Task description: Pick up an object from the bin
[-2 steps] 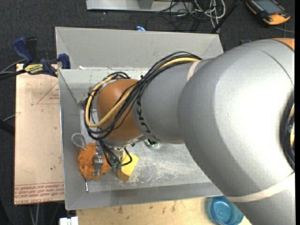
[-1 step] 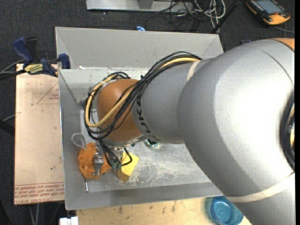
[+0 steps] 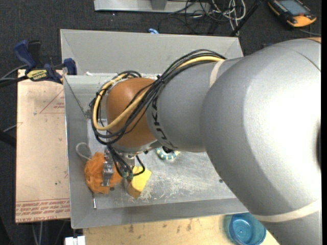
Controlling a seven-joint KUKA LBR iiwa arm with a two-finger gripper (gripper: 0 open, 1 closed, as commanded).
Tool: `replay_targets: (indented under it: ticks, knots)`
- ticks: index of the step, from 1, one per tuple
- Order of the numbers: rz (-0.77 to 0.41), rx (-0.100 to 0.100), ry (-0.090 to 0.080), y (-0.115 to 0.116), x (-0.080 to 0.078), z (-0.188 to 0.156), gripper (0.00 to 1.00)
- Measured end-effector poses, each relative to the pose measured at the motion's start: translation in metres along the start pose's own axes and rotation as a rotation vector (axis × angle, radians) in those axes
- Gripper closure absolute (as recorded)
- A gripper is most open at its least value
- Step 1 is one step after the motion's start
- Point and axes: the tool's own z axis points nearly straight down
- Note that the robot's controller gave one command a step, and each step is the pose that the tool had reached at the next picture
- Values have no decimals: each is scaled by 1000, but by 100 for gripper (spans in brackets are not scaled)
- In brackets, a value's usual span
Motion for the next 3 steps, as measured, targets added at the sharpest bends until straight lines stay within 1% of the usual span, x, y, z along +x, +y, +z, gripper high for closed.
replay_targets:
  ticks: [1,2,3]
  knots:
    - [-3,-2,-1,1,-1,-50,100]
    - [-1,-6,-7,-1,-3,-80,100]
    - [-12,-1,2,6,-5,-120,100]
